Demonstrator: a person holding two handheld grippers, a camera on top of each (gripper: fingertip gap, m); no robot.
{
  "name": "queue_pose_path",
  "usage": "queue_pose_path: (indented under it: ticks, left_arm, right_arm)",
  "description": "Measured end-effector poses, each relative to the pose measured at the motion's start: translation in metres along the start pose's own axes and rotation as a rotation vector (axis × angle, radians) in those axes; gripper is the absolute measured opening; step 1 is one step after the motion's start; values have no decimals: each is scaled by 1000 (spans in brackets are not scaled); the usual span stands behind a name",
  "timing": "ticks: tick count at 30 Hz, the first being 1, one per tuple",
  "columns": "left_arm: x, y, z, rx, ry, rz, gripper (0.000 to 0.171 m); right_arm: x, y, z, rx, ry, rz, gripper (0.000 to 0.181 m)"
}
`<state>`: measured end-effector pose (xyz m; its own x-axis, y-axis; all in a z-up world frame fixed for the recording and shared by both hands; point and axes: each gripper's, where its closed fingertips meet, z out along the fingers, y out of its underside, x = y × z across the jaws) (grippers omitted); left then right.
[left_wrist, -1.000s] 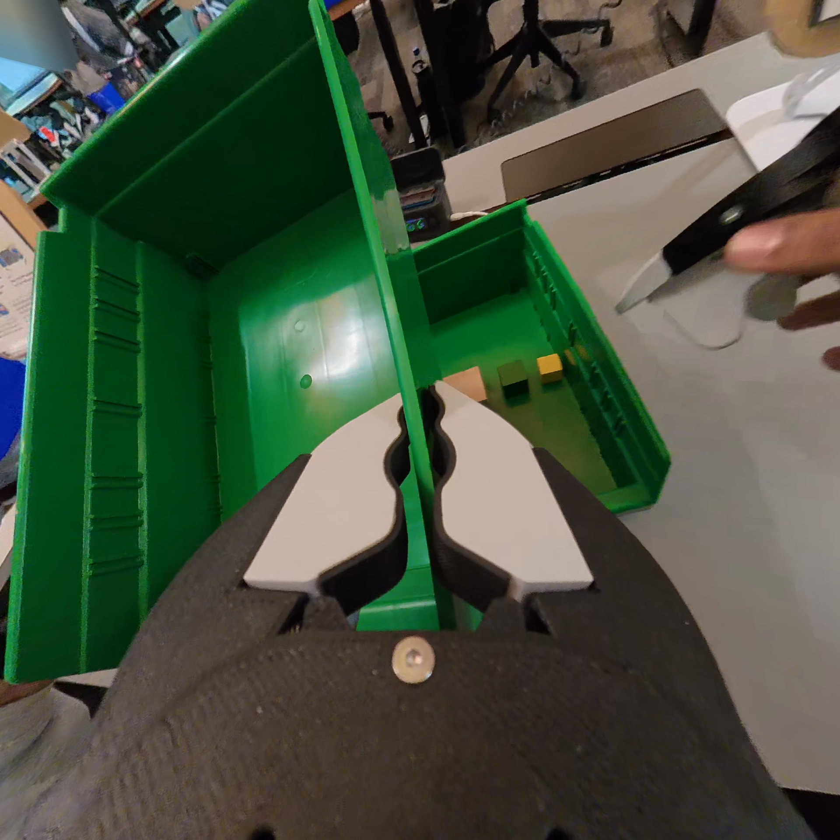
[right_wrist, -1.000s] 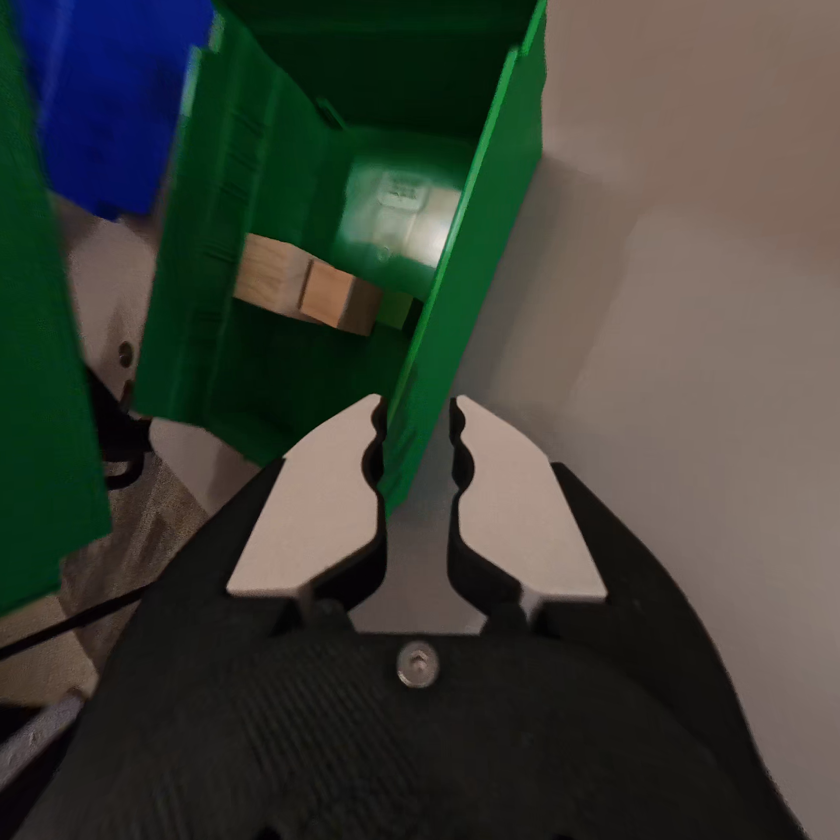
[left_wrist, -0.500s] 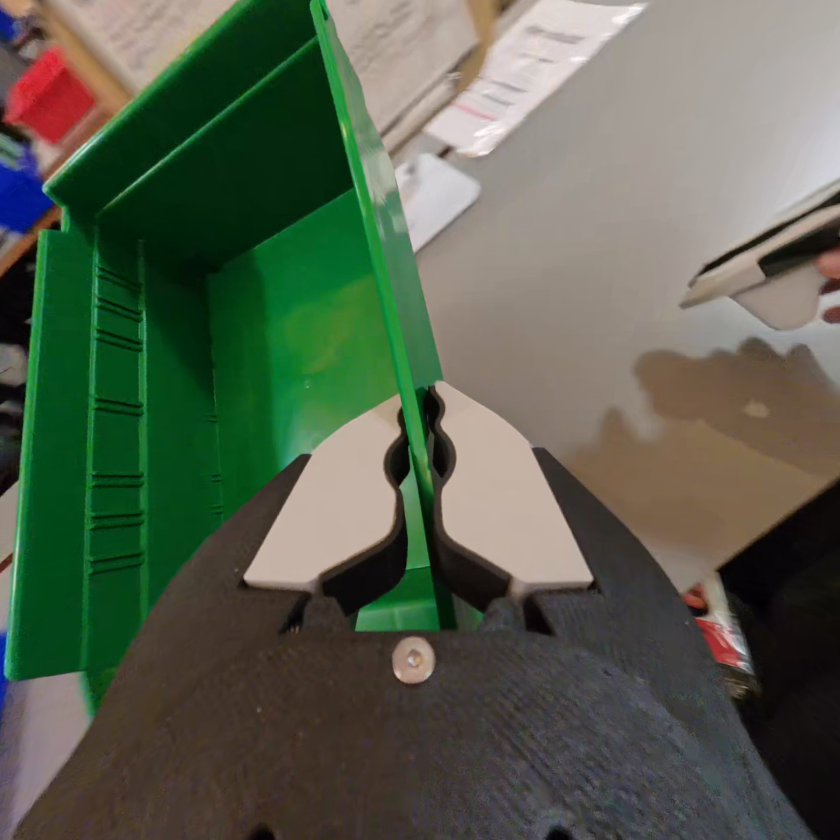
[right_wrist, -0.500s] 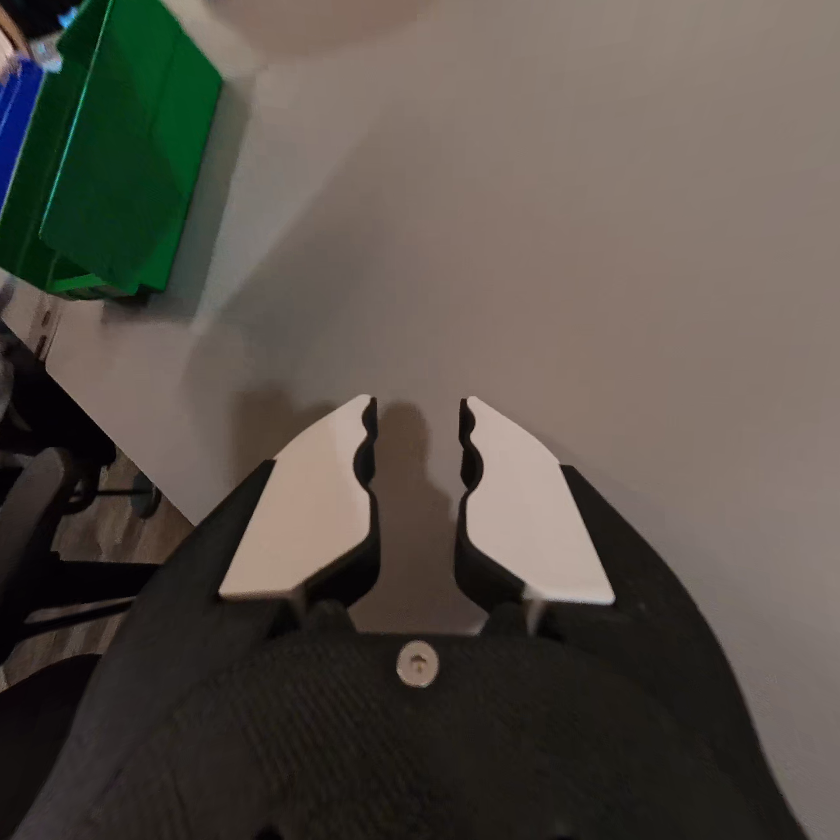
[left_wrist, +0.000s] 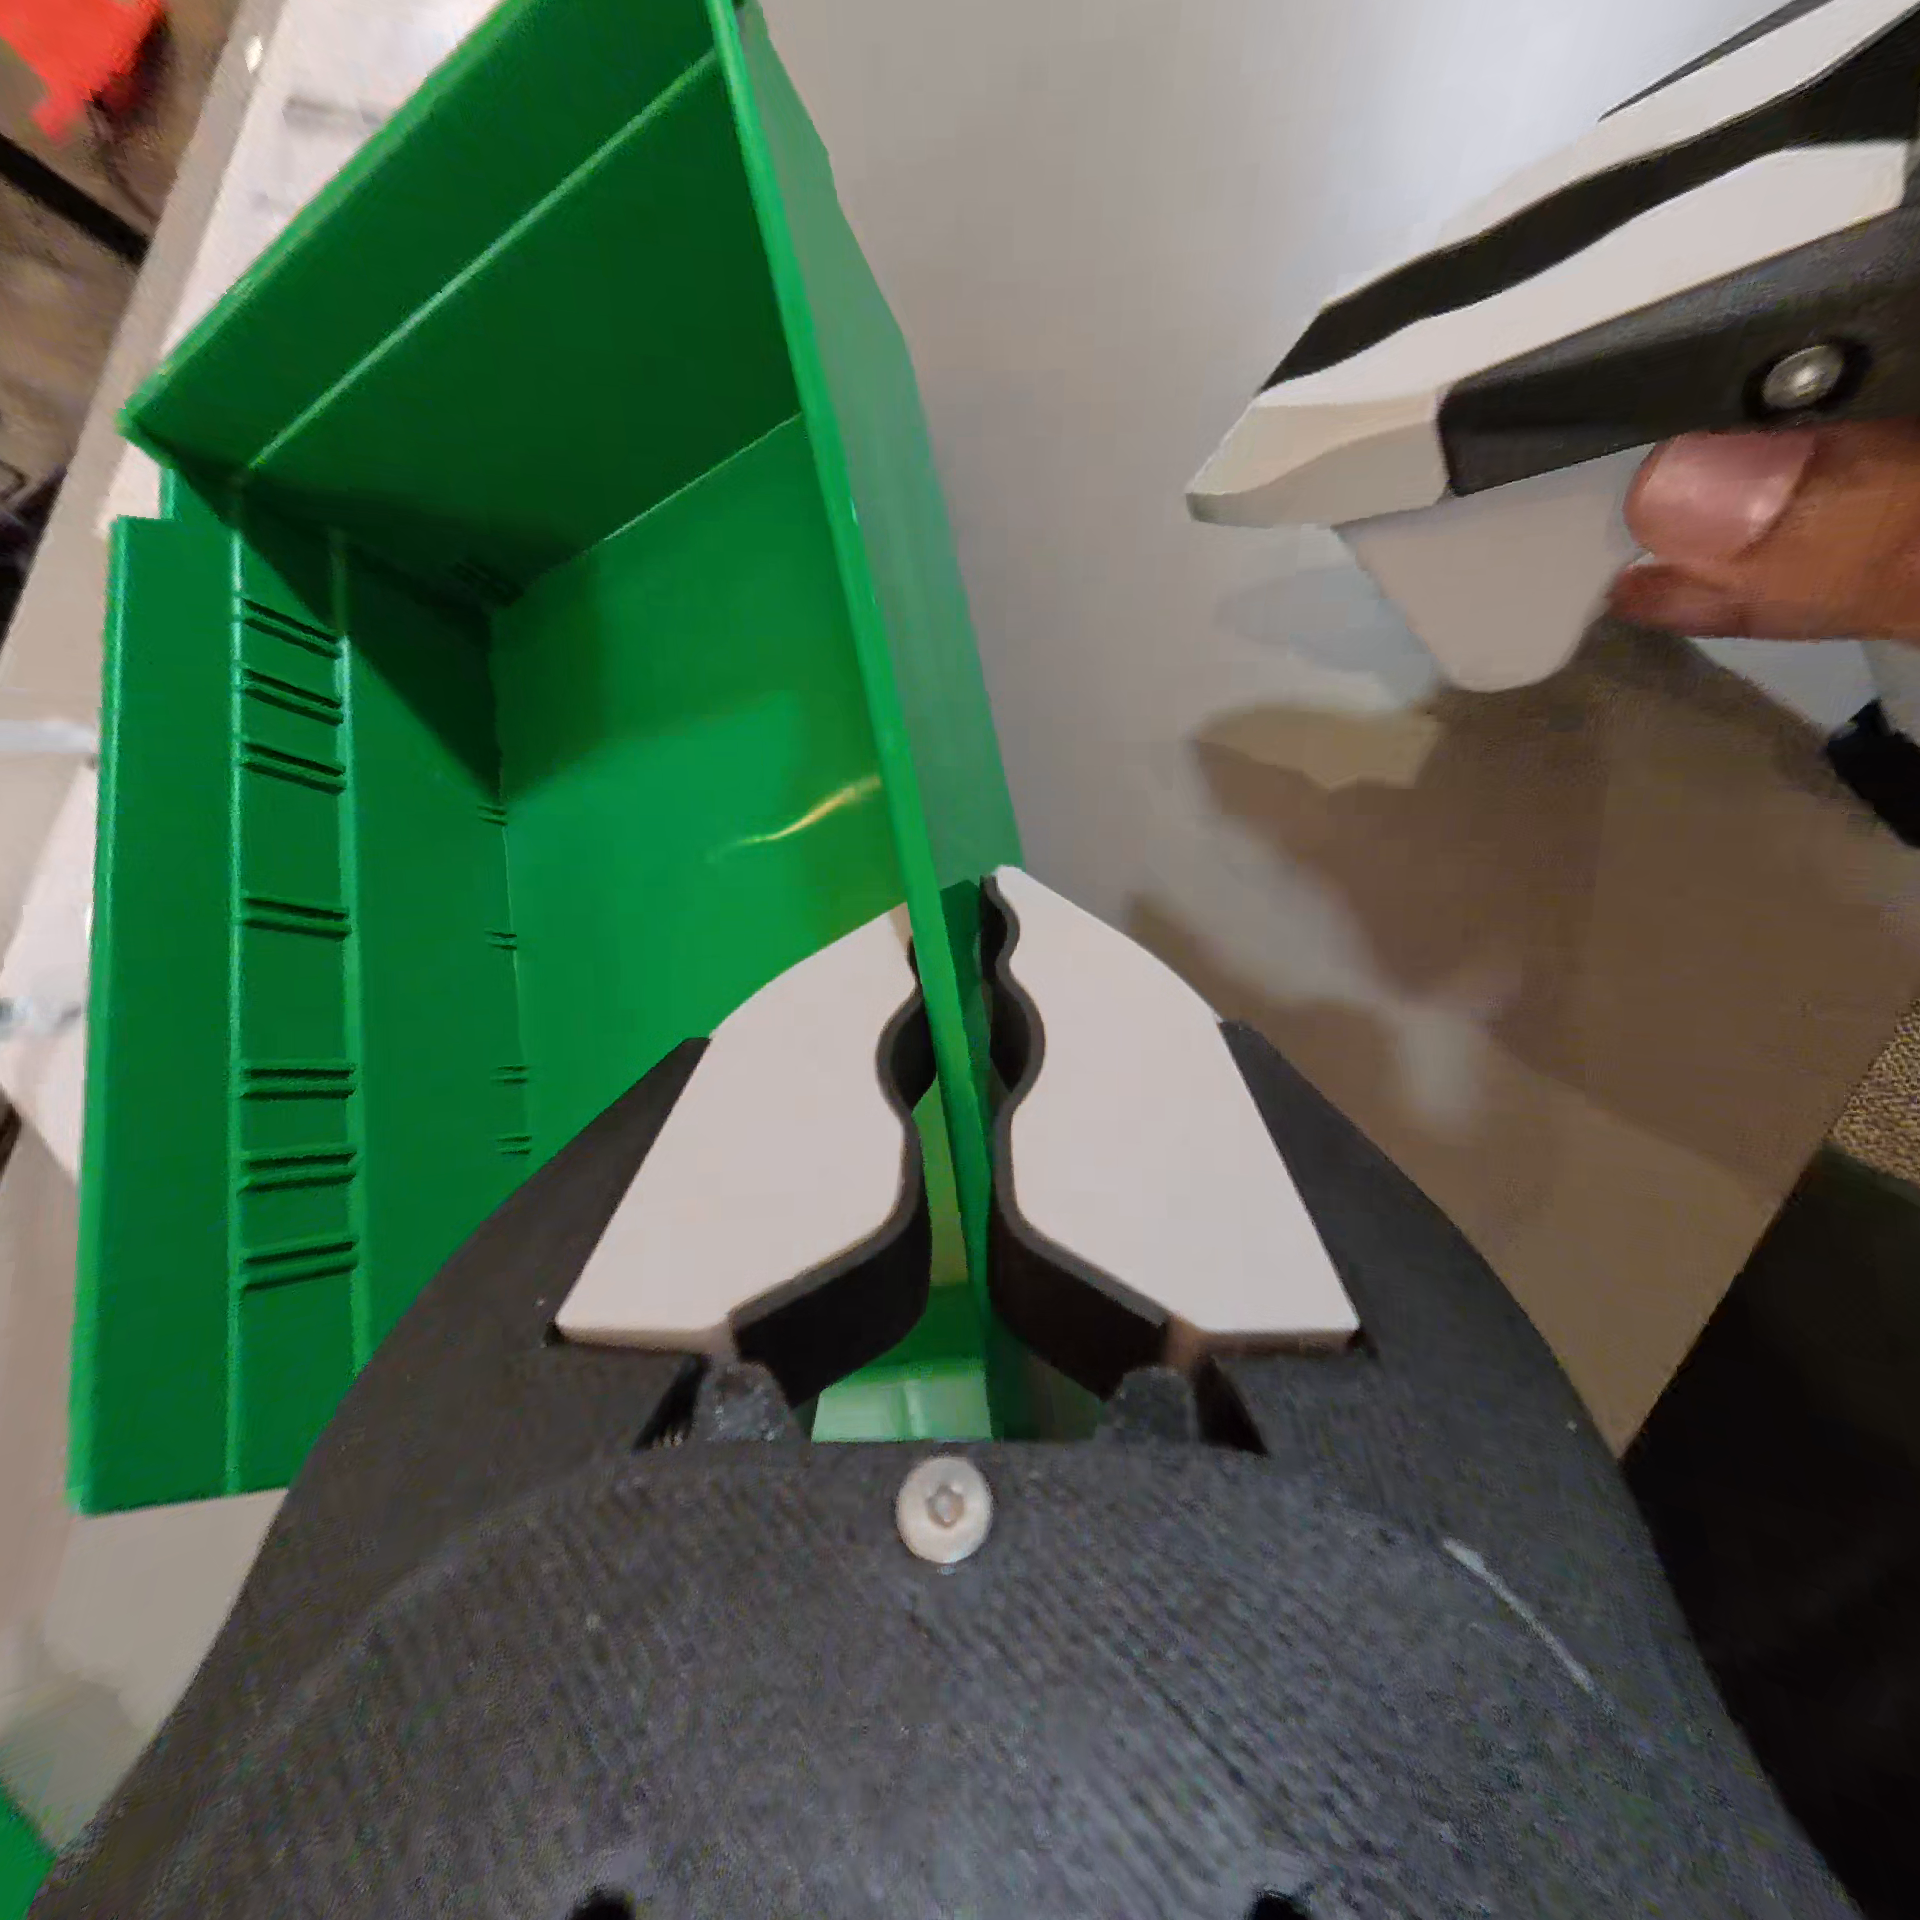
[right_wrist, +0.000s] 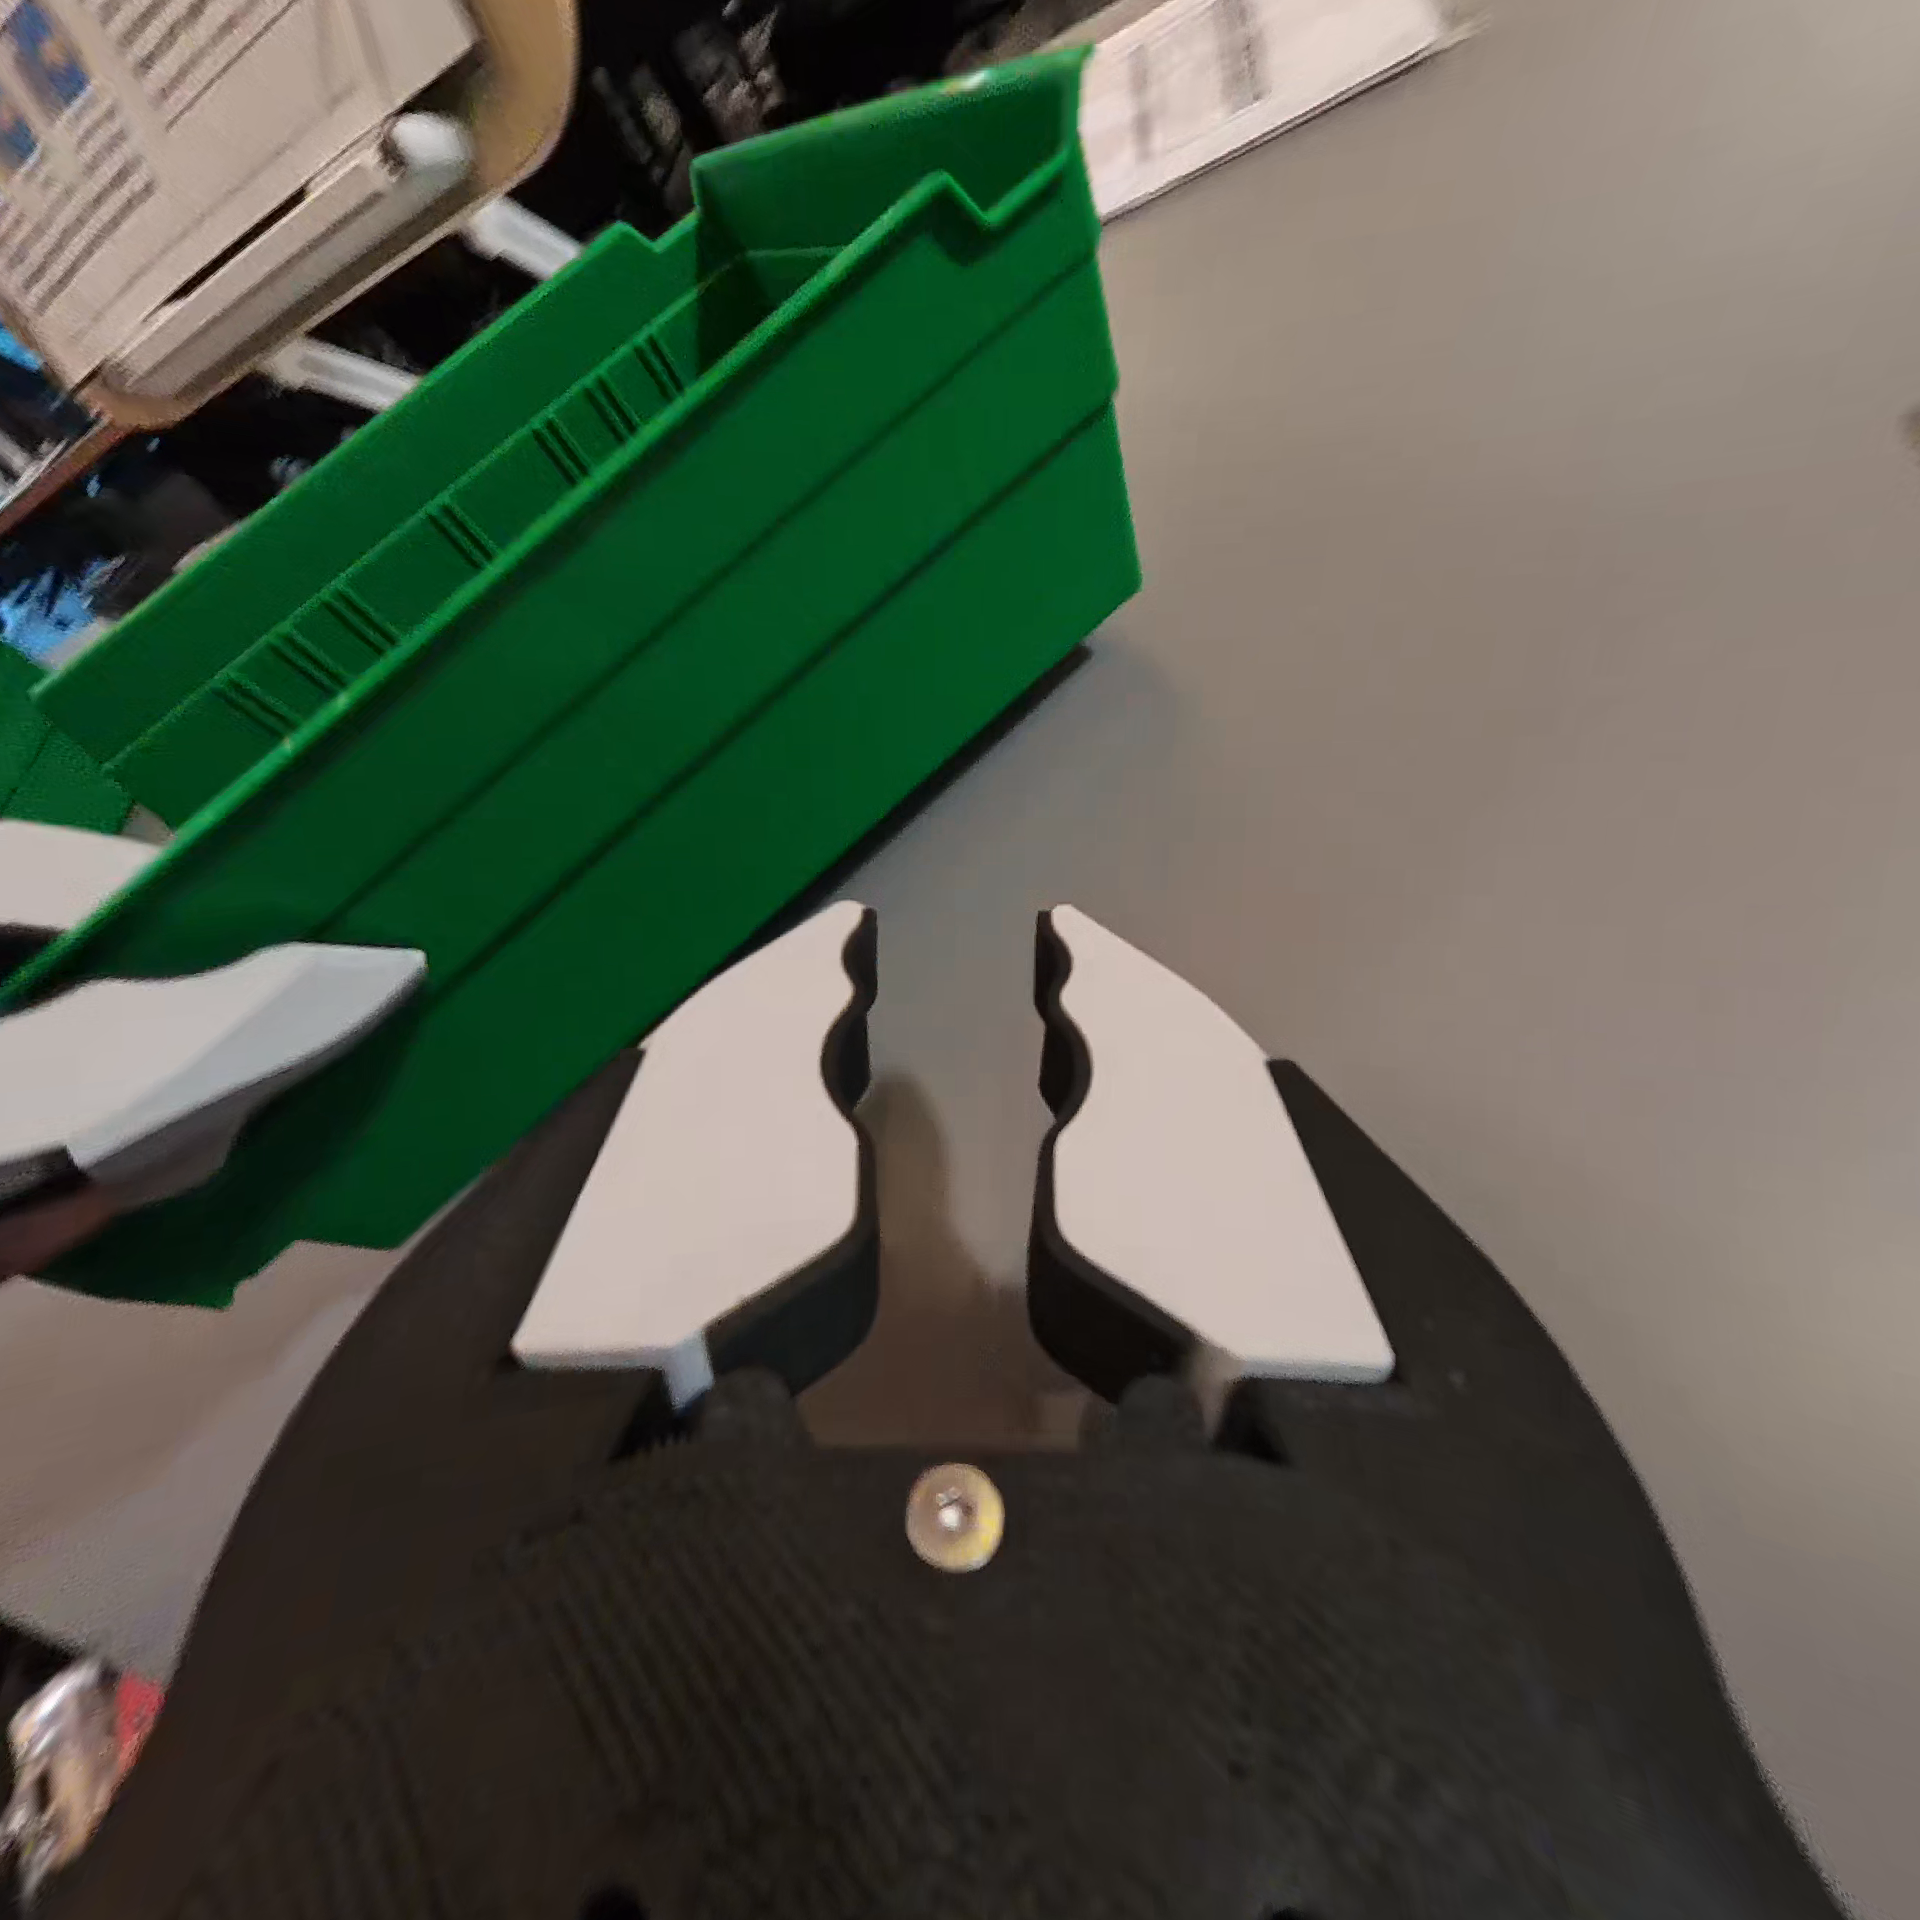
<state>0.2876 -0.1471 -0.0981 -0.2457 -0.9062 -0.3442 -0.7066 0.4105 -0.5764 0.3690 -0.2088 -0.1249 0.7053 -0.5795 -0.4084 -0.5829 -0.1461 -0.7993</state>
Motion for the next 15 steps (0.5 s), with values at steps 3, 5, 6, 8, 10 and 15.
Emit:
queue_pose_path:
  ticks: [3,5,6,8,10,15]
  left_arm:
    - [25,-27,25,4,28,54,7]
    - [34,-37,39,-4,-12,128,11]
    - [33,-45,43,15,-67,164,13]
    - [28,-60,42,63,-168,228,18]
    - [25,-68,36,97,-196,235,32]
    - [13,-66,-8,230,-9,13,48]
  right_arm:
    - [25,-11,-8,85,53,47,30]
    - [37,-15,-12,121,58,115,34]
    - [42,-16,-13,133,59,149,37]
    - [51,-15,-15,137,51,216,41]
    - [57,-15,-18,145,31,270,47]
    - [55,-25,-33,201,26,224,61]
